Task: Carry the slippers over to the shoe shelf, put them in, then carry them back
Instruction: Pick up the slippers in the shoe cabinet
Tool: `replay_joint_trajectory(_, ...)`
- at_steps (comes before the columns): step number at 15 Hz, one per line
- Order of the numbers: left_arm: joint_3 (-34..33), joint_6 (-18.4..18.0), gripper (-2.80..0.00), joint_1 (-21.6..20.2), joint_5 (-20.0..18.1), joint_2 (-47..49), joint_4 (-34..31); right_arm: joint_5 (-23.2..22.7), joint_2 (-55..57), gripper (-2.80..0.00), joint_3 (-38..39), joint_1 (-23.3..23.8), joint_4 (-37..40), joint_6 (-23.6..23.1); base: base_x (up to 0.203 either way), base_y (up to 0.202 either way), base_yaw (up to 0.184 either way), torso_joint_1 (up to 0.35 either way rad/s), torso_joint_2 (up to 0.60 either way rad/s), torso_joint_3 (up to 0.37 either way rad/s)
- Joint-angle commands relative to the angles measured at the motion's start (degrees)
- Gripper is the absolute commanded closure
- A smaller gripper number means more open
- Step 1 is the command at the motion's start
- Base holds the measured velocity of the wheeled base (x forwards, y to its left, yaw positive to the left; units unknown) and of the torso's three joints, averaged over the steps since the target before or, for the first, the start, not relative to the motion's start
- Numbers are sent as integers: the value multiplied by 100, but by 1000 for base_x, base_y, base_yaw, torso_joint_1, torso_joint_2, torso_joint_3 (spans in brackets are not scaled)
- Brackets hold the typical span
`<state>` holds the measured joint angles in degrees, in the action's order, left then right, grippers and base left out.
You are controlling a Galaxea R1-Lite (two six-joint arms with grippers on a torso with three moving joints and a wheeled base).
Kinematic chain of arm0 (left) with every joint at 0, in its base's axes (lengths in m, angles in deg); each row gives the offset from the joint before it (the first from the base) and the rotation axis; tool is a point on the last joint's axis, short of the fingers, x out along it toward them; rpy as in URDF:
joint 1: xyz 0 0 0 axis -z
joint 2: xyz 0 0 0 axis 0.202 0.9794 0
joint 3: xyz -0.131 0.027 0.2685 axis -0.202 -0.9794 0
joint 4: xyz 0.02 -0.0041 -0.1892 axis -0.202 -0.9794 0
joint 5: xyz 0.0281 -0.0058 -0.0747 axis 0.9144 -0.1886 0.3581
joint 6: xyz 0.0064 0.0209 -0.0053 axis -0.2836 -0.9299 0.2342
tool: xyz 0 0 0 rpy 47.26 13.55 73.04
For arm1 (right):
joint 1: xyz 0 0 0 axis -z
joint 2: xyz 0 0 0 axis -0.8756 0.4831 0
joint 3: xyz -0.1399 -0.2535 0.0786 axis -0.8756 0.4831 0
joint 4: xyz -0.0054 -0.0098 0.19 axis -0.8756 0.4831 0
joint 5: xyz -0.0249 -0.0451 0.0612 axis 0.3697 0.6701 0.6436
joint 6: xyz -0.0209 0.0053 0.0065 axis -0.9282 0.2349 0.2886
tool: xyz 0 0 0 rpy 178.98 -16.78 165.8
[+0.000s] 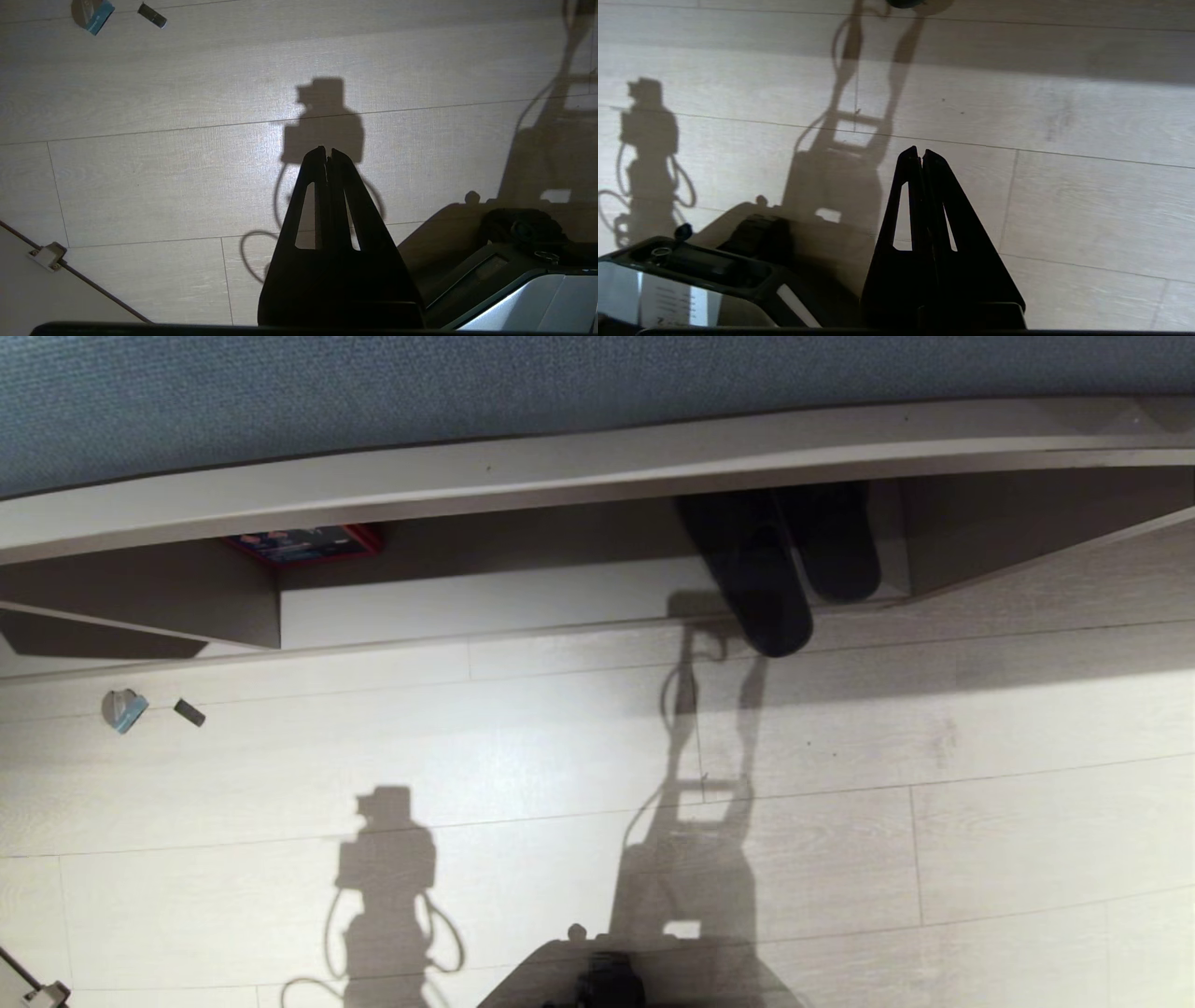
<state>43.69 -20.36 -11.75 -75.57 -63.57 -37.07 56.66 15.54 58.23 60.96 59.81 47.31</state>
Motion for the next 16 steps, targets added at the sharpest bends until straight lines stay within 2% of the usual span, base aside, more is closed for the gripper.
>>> replay_joint_trajectory(1,-44,2,0,1,1,-4,2,-160,791,0,-83,-2,-234,20,0,0,0,0,0,0)
replay_joint_trajectory(3,-44,2,0,1,1,-4,2,-257,1027,0,-92,-2,-509,19,0,0,0,0,0,0)
replay_joint_trajectory(10,-44,2,0,1,1,-4,2,-385,1274,0,-262,-2,-545,6,0,0,0,0,0,0)
replay_joint_trajectory(13,-44,3,0,1,1,-4,2,-396,1689,0,-479,-5,-555,-33,0,0,0,0,0,0)
replay_joint_trajectory(16,-44,2,0,1,1,-4,2,-642,2386,0,-804,-30,-577,-82,0,0,0,0,0,0)
